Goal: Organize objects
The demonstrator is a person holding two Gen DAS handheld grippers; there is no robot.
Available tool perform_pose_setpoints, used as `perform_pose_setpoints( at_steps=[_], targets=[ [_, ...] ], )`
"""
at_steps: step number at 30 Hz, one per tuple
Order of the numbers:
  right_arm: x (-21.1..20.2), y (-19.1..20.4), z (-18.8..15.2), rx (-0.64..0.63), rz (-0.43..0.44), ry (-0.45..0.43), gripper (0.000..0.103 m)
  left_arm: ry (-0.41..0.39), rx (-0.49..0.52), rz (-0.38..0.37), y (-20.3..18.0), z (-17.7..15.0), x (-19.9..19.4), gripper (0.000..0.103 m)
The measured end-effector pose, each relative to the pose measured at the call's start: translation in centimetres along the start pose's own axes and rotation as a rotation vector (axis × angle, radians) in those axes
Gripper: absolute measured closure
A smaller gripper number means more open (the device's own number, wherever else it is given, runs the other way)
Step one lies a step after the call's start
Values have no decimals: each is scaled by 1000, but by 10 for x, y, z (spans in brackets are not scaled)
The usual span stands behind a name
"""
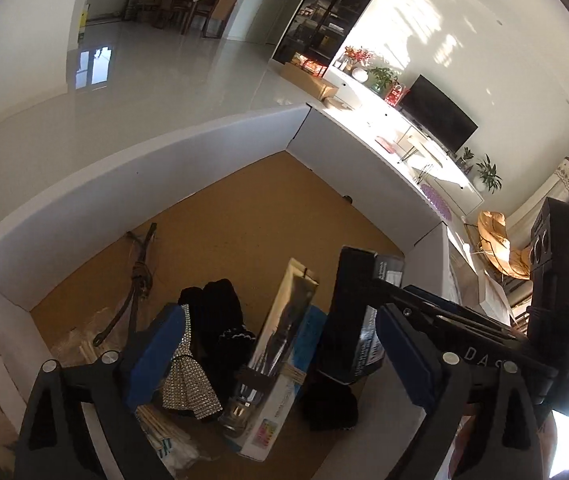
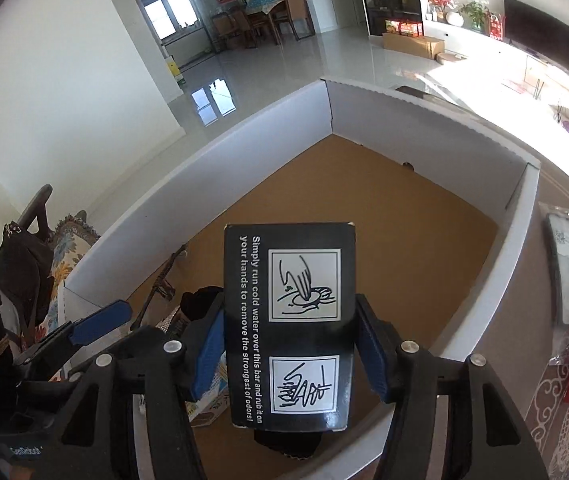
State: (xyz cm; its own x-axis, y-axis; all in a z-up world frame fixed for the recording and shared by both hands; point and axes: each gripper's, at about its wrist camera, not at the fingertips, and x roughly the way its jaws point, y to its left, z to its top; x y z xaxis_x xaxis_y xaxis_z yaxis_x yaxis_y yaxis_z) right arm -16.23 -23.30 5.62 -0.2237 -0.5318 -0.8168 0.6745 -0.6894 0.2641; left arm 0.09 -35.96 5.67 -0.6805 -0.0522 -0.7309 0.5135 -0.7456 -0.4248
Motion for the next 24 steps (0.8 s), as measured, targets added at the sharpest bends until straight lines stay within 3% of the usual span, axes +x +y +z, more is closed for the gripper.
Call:
perform_pose_setpoints(
  at_steps=[2,5,7,12,16,21,24],
  targets=[
    [0,-11,-3,42,-12,-21,28,54,-58,-49,10,0,12,0],
    [-24,-28,-10,68,-34,-114,17,173,-103,18,14,0,36,0],
    [-48,-39,-17,73,-64,-182,13,194,-98,19,10,-2,43,0],
    [-97,-83,-61,104,-167,-292,6,10,14,100,-19,-4,17,0],
    [-122,-137,-123,136,-313,-275,5,-174,137,125,-57,-11,-9,0],
    [-145,-210,-217,171,-524,-165,5,-308,289,-5,-111,-36,-35,0],
    [-166,-245,-264,228,-596,-131,5,-354,420,-97,-151,-67,-52,0]
  ],
)
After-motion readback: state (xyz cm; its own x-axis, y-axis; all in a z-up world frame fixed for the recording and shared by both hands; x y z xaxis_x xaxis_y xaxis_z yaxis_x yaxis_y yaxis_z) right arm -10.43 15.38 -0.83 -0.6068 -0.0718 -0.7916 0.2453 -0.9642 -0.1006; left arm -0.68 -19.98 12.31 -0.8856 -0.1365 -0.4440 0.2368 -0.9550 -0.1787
